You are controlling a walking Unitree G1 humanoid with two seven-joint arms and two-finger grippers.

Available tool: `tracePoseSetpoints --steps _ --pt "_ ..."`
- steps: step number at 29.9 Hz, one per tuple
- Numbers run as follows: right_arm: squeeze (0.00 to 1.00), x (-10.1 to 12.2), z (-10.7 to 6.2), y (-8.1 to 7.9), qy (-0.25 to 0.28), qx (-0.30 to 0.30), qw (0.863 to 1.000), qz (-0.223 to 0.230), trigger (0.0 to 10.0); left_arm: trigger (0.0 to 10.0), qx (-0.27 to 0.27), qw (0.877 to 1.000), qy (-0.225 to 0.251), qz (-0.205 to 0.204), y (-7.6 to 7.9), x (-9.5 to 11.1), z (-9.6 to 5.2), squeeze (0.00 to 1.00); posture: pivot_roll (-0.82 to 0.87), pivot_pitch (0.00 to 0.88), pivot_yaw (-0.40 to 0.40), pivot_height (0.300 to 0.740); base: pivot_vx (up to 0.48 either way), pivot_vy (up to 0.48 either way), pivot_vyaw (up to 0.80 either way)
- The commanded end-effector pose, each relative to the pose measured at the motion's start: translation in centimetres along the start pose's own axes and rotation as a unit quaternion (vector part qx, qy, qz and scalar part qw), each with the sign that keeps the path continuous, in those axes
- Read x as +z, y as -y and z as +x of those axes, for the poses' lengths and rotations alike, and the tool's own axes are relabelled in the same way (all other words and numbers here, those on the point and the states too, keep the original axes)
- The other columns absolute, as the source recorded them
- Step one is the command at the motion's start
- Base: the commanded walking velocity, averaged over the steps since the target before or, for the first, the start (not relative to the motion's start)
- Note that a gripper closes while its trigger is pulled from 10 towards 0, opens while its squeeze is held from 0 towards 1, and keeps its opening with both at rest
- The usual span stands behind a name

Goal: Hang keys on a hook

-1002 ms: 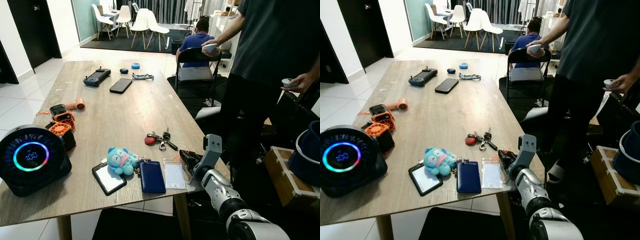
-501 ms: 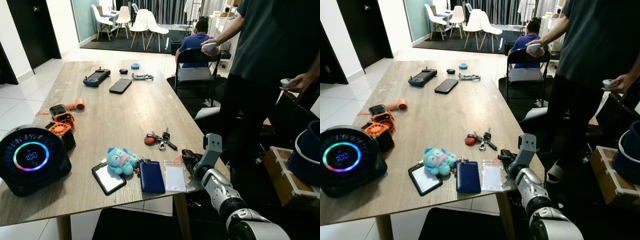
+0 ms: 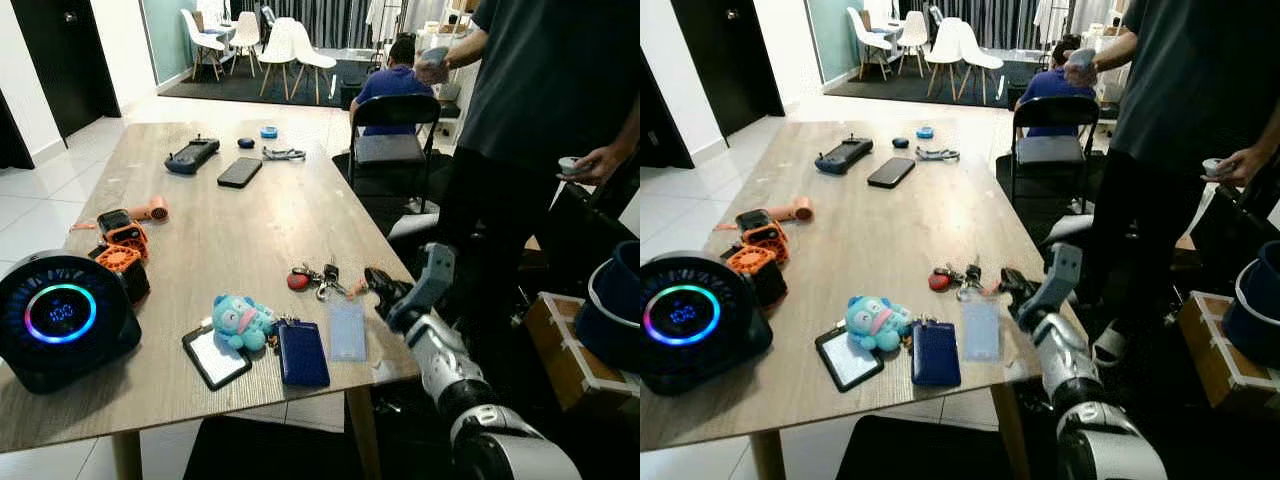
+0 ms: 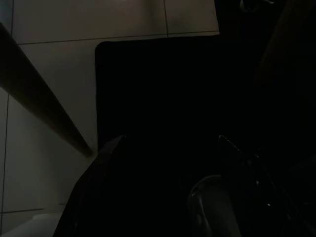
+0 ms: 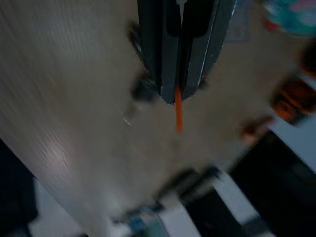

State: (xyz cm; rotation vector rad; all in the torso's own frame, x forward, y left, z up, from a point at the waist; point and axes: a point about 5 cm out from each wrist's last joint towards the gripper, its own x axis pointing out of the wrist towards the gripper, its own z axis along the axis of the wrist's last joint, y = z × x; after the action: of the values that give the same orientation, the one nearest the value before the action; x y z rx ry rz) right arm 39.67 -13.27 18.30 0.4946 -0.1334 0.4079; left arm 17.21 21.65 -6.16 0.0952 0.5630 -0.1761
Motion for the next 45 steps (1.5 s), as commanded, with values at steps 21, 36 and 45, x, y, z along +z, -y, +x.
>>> tracePoseSetpoints --steps 21,36,45 --pt "0.0 1.7 -0.6 -4.9 0.015 0.21 0.975 0.074 10.0 10.0 0.006 1.0 -0.016 -0.001 -0.2 -0.8 -0.6 0.0 0.08 0.099 -0.044 0.74 0.0 0.0 0.0" --pt "0.0 5.1 -1.1 -1.8 0.098 0.081 0.991 0.032 10.0 10.0 0.011 1.0 -0.021 -0.002 -0.1 -1.0 -0.6 0.0 0.07 0.098 -0.048 0.74 0.0 0.0 0.0" --pt "0.0 9.9 -5.9 5.1 0.232 -0.162 0.954 -0.096 10.0 10.0 0.027 0.999 -0.041 -0.003 -0.1 -1.6 -0.7 0.0 0.07 0.09 -0.063 0.74 0.0 0.0 0.0"
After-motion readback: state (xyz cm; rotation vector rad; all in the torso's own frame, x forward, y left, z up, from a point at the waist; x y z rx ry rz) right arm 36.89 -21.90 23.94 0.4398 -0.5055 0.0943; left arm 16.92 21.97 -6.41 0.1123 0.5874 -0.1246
